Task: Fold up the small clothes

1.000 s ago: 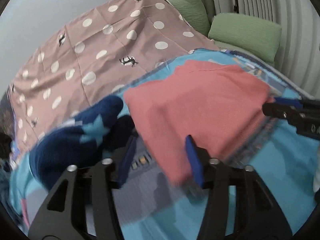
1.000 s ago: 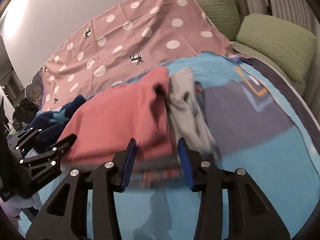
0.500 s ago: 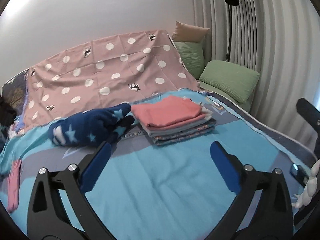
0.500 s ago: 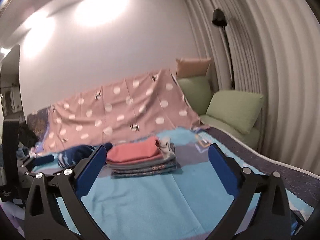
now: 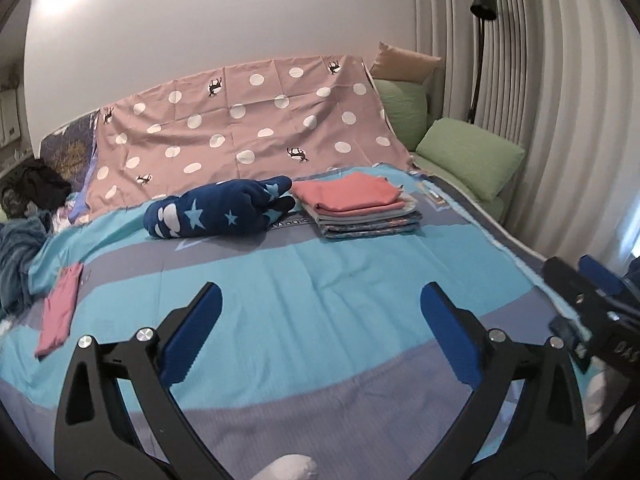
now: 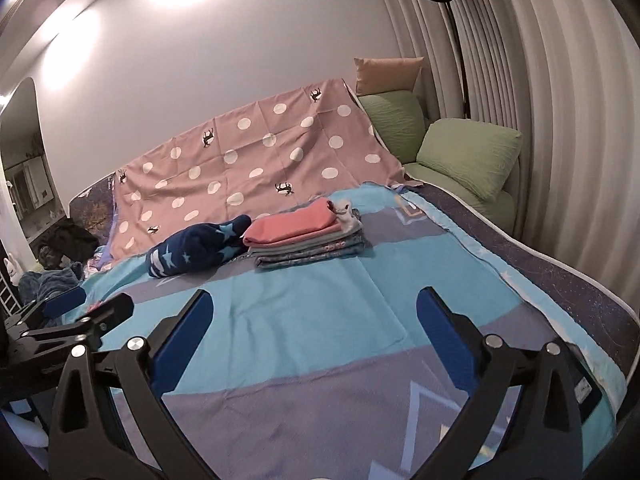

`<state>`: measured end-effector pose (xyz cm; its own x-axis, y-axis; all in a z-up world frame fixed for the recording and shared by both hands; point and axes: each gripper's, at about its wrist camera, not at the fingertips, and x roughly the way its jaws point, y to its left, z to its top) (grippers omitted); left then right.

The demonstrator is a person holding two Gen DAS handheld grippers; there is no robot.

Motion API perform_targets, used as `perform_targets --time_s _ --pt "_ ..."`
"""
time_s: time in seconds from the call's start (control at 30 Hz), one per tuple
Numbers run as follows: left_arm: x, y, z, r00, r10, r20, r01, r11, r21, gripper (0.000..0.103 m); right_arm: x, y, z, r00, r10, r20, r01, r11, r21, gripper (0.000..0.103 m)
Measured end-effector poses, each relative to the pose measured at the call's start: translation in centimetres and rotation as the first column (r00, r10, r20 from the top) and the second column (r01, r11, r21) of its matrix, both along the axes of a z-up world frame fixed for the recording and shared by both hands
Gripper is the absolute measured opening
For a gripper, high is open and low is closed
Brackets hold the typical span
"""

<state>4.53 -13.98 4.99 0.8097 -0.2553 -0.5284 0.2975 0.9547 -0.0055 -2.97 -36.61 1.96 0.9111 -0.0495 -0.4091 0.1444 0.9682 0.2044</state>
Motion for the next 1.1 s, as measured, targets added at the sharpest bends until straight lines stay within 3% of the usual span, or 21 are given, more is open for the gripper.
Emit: perform_targets --time_s 0.2,0.53,1.1 --pt "-2.7 0.2 0.9 0.999 -0.007 0.036 0.006 0.999 0.032 0.101 -1.6 1.3 0.7 1.000 0.003 0.012 -0.003 1.000 -0.029 0.102" --pt "-4.7 0.3 1.0 0.999 -0.017 0.027 0.016 1.000 0.023 0.101 -2.8 2.1 0.7 1.000 0.016 -0.027 -0.017 0.998 -0.052 0.102" --pt "-5.1 0.5 0.1 1.000 -0.020 -0.018 0.020 1.000 0.020 0.101 -3.6 2.3 0.6 0.999 0.025 -0.037 -0.027 0.998 -0.063 0.102"
